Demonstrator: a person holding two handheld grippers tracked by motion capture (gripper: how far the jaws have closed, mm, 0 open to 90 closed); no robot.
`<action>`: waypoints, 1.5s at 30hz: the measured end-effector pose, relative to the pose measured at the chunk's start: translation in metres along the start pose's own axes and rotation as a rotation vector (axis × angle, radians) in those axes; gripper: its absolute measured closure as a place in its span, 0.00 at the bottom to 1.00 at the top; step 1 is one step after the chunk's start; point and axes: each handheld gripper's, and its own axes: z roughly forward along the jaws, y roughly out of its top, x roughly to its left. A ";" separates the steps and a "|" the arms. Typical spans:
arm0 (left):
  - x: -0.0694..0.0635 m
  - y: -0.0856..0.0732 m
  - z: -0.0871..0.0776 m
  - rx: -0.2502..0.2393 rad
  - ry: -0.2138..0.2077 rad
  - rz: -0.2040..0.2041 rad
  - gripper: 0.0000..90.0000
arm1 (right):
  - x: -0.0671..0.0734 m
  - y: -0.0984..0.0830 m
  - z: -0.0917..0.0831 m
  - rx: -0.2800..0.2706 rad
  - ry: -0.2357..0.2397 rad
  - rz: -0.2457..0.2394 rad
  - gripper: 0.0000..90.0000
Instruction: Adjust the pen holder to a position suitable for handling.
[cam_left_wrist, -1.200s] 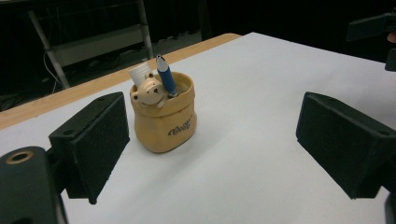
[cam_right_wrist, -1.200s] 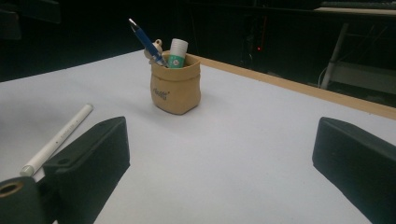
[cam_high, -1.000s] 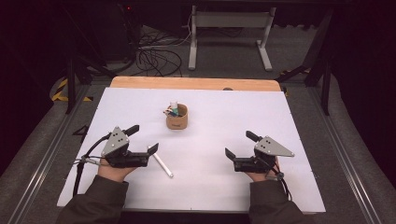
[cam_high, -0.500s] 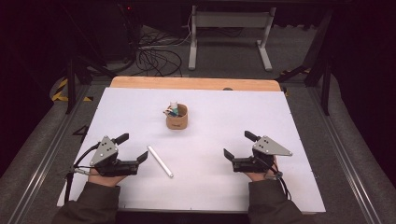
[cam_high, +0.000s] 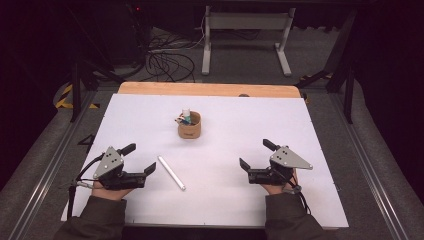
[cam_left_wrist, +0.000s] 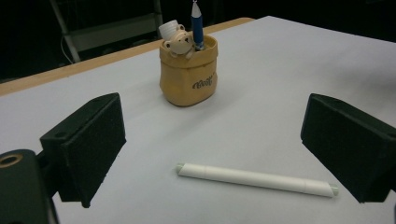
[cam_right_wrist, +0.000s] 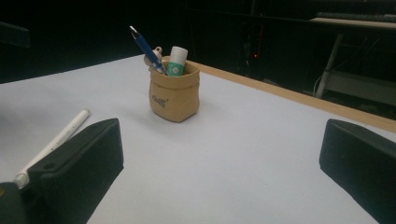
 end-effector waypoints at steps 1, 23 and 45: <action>0.000 0.000 0.000 0.001 -0.001 0.002 0.08 | 0.000 0.001 -0.001 -0.001 -0.003 0.000 0.01; 0.004 -0.002 -0.003 0.003 -0.003 0.003 0.10 | 0.045 0.011 0.027 0.074 0.075 -0.039 0.42; 0.014 -0.004 -0.011 -0.009 0.018 -0.019 0.14 | 0.100 0.012 0.065 0.135 0.124 -0.014 0.59</action>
